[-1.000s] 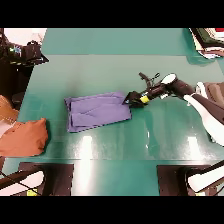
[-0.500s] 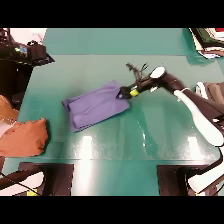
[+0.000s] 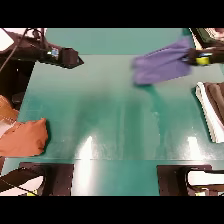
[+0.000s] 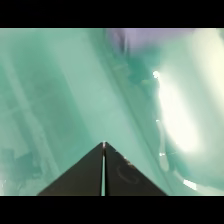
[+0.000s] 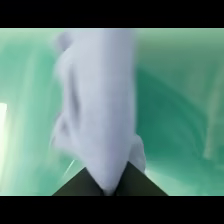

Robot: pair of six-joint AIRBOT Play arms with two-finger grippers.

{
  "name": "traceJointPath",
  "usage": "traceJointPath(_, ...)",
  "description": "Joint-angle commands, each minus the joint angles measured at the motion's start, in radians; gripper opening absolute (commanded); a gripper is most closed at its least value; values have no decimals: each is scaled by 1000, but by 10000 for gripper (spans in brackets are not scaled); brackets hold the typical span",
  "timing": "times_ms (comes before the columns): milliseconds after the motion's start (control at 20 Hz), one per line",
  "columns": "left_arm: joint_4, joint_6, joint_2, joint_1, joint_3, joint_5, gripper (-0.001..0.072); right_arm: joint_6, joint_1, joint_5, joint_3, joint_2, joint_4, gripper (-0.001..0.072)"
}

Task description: Fold the shirts.

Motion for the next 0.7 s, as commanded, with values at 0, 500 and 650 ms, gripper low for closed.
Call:
traceJointPath(0,1,-8,0,-80,0,66,22,7,-266,-14,8,34,-19,16)
traceJointPath(500,-3,-8,0,-112,0,97,23,-3,-524,-83,9,11,248,16)
traceJointPath(650,-3,-8,0,-112,0,95,23,-19,-524,-109,9,79,300,16)
